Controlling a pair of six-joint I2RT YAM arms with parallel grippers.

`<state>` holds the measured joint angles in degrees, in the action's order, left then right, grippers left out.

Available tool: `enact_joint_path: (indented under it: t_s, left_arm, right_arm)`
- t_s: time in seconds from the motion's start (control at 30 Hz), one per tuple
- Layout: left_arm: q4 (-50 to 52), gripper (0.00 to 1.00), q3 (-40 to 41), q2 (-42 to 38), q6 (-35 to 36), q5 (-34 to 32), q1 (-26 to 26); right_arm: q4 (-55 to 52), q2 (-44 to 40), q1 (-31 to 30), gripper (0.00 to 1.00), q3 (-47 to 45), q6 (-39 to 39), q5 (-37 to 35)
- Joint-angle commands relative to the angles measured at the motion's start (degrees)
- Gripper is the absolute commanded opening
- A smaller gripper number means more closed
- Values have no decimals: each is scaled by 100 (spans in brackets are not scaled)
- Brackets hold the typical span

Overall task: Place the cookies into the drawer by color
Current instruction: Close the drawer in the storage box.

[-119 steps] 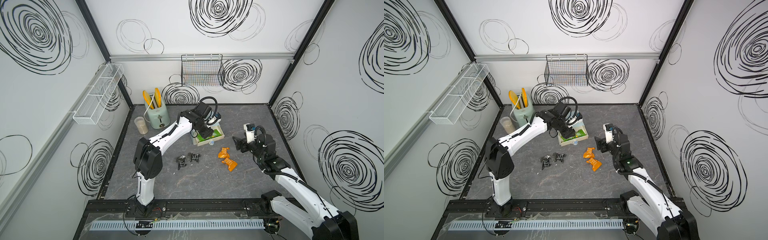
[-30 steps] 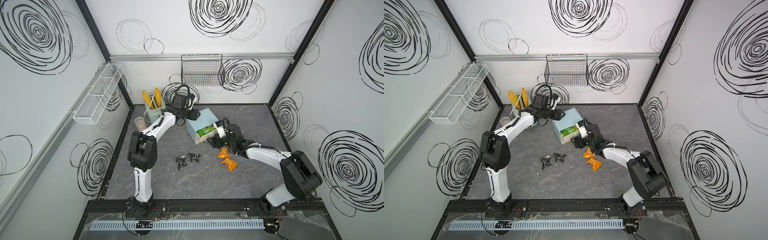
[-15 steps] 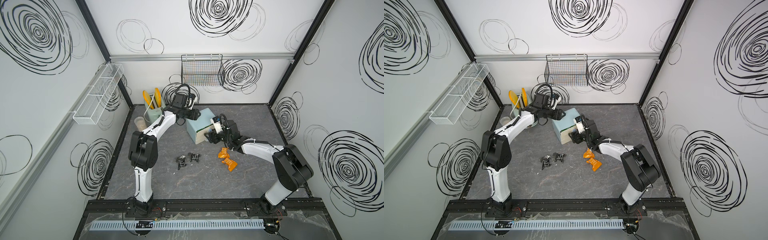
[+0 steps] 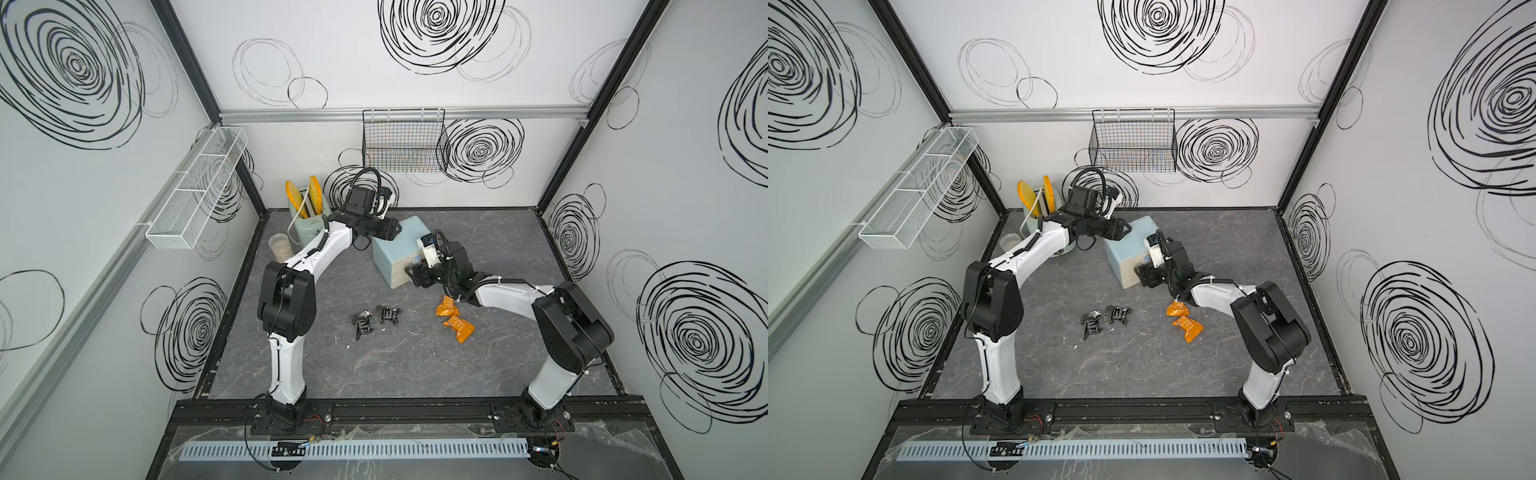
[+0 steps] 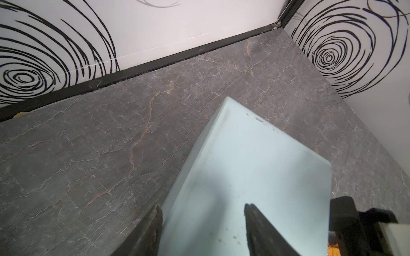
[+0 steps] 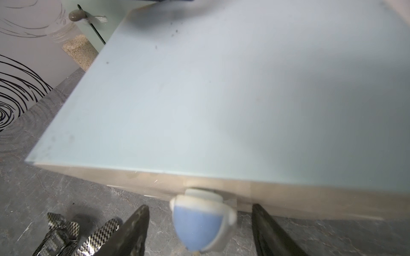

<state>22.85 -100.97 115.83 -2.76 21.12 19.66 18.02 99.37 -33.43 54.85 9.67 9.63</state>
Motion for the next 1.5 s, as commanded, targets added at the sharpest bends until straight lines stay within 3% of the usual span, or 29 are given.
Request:
enact_joint_path:
  t_s: [0.0,0.4,0.8,1.47]
  left_arm:
    - [537,63,-81,173,28,289,161]
    - [220,76,219,-399,-186,-29,136]
    - [-249,78,482,-436,-488,39,-14]
    - [-422,79,499,-234,-637,-82,-68]
  right_arm:
    - [505,67,-25,75,286,22,-181]
    - [734,-510,-28,83,-434,-158,-94]
    - [2416,-676,-23,79,-1621,36,-213]
    - [2886,197,-6,70,-1359,140,-421]
